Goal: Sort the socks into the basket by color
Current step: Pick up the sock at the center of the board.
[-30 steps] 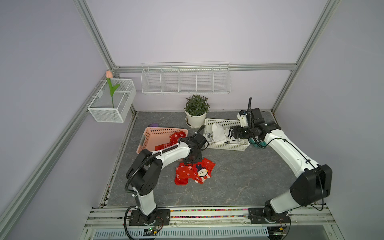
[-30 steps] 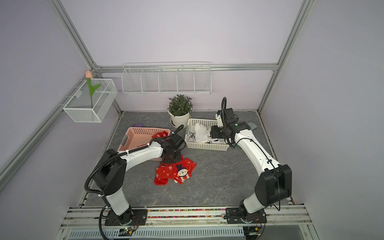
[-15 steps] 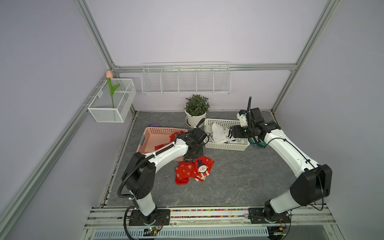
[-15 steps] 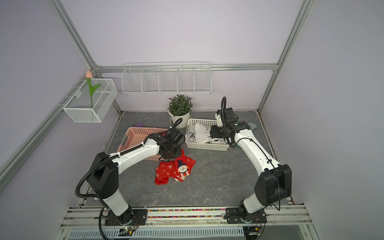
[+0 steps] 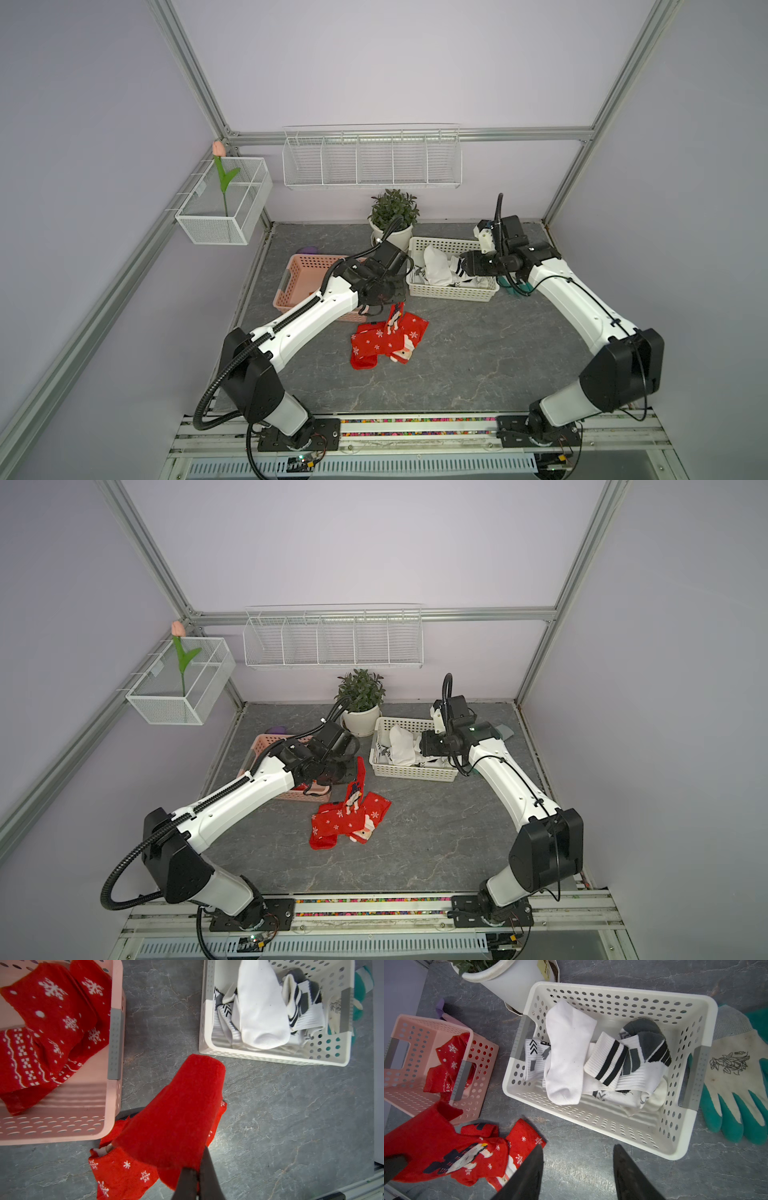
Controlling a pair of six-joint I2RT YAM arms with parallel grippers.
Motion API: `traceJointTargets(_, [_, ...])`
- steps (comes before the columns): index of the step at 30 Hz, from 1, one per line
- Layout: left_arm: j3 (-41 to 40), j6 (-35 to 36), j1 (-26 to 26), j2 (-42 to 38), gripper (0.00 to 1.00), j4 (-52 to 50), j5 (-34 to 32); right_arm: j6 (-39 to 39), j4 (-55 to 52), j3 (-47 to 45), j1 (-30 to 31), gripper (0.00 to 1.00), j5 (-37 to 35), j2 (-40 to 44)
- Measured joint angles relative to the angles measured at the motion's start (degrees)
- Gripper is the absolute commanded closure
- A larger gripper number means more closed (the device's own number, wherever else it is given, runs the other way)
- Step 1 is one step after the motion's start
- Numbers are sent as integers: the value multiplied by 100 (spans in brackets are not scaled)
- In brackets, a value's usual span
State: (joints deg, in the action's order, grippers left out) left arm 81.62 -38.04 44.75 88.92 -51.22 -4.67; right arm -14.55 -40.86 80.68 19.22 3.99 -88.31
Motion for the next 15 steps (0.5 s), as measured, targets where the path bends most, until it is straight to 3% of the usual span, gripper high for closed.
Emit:
traceJointTargets(8, [289, 170, -52, -4, 100, -203, -291, 0, 0, 0, 4, 44, 0, 0])
traceJointTargets(15, [433, 415, -699, -17, 100, -326, -555, 0, 2, 0, 7, 44, 2, 0])
